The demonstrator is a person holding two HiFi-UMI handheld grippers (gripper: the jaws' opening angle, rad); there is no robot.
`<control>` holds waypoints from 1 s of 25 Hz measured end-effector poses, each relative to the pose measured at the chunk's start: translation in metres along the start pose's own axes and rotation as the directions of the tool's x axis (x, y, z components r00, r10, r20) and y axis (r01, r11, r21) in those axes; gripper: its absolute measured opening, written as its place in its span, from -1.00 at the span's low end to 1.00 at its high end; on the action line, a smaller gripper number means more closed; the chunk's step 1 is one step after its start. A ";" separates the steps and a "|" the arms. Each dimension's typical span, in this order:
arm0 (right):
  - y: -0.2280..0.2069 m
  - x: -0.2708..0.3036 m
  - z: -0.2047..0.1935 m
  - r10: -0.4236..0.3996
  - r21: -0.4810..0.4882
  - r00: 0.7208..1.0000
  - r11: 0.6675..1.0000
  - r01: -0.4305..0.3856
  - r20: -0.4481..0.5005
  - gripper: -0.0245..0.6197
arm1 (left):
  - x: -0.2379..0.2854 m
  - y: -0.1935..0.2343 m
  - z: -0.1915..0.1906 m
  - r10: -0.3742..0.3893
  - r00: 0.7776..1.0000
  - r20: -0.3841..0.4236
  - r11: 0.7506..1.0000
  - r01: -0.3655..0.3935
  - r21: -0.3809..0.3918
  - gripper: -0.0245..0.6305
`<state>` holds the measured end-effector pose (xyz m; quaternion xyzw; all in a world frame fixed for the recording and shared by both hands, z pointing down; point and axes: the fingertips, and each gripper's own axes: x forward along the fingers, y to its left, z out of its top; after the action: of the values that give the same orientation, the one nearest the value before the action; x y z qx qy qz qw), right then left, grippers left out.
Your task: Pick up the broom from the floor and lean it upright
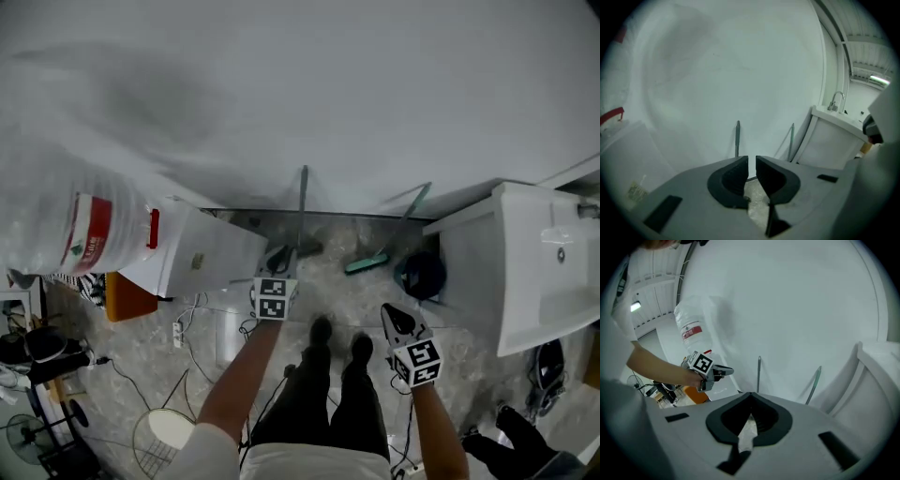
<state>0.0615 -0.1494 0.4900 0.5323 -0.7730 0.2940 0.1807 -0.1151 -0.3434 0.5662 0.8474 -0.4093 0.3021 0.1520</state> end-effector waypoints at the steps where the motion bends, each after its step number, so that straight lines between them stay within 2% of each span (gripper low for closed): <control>1: 0.004 -0.012 0.008 0.001 -0.005 1.000 1.000 -0.001 0.001 -0.92 | -0.019 -0.007 0.006 -0.002 1.000 0.004 1.000 0.002 -0.003 -0.78; 9: 0.031 -0.094 0.061 0.025 -0.063 0.999 0.998 -0.026 -0.020 -0.91 | -0.150 -0.065 0.042 -0.039 0.999 0.013 0.999 0.039 -0.017 -0.79; 13: 0.048 -0.128 0.085 0.069 -0.088 0.998 0.994 -0.069 -0.002 -0.91 | -0.210 -0.092 0.071 -0.055 0.997 0.054 0.998 0.057 -0.034 -0.79; 17: 0.068 -0.156 0.097 0.111 -0.150 0.994 0.982 -0.111 -0.004 -0.92 | -0.265 -0.119 0.079 -0.100 0.992 0.077 0.994 0.102 -0.027 -0.79; 20: 0.079 -0.166 0.108 0.116 -0.190 0.993 0.975 -0.111 0.015 -0.92 | -0.298 -0.123 0.078 -0.099 0.991 0.094 0.994 0.103 -0.035 -0.79; 25: 0.109 -0.181 0.122 0.122 -0.215 0.991 0.971 -0.109 0.046 -0.92 | -0.353 -0.116 0.076 -0.090 0.987 0.135 0.987 0.107 -0.121 -0.79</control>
<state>0.0313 -0.0702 0.2613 0.4725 -0.8346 0.2043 0.1960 -0.1648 -0.0977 0.2813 0.8728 -0.3944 0.2120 0.1940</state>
